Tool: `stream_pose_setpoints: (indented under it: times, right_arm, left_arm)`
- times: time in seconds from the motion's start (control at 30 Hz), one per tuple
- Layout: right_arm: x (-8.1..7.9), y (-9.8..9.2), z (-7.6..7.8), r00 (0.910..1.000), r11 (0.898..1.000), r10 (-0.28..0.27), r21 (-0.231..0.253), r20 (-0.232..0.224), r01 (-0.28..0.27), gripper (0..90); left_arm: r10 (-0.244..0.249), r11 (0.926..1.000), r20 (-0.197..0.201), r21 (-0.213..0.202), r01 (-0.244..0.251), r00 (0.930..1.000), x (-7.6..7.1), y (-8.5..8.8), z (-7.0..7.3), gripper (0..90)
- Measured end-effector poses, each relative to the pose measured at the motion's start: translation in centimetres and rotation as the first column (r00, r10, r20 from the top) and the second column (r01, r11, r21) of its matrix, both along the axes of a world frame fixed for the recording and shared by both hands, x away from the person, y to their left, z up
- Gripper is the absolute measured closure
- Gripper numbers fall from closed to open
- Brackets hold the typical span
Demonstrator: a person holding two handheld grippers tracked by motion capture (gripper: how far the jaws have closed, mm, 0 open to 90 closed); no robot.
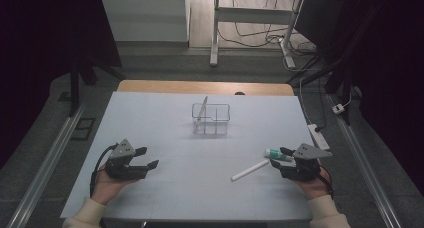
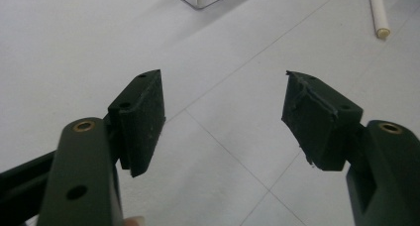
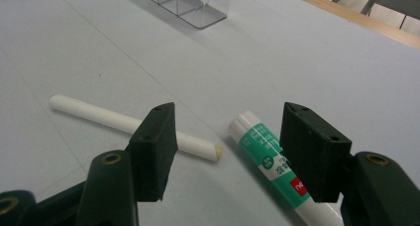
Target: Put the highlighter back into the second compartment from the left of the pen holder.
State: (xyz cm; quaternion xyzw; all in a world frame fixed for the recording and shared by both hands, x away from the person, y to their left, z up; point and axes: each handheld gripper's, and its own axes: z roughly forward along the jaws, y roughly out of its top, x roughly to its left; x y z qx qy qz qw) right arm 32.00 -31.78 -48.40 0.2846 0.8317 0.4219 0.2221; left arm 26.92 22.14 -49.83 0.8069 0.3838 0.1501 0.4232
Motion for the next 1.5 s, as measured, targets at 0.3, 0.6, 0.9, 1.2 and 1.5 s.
stream_pose_setpoints:
  times: [0.3, 0.6, 0.9, 1.2, 1.5]
  right_arm:
    - [0.2, 0.5, 0.1, 0.9979, 0.997, 0.064, -0.045, -0.015, -0.064, 34.5]
    - [0.3, 2.3, 0.3, 0.9847, 0.975, 0.168, -0.139, -0.045, -0.173, 33.2]
    - [0.8, 3.5, 0.8, 0.9701, 0.959, 0.233, -0.148, -0.07, -0.241, 33.6]
    - [1.1, 4.8, 1.6, 0.9481, 0.933, 0.306, -0.171, -0.087, -0.317, 34.0]
    - [1.6, 6.1, 1.7, 0.926, 0.904, 0.356, -0.204, -0.124, -0.375, 34.0]
  left_arm:
    - [0.001, 1.0, -0.01, -0.002, -0.001, 1.0, 0.1, 0.1, -0.2, 32.3]
    - [-0.011, 0.9999, -0.014, 0.0, 0.011, 0.9998, 0.1, -0.2, -0.3, 32.0]
    - [-0.01, 0.9999, -0.023, 0.006, 0.01, 0.9997, 0.1, -0.3, -0.5, 31.6]
    - [-0.018, 0.9998, -0.03, 0.009, 0.018, 0.9994, 0.1, -0.5, -0.5, 31.4]
    - [-0.02, 0.9998, -0.031, 0.008, 0.02, 0.9993, 0.2, -0.6, -0.6, 31.4]
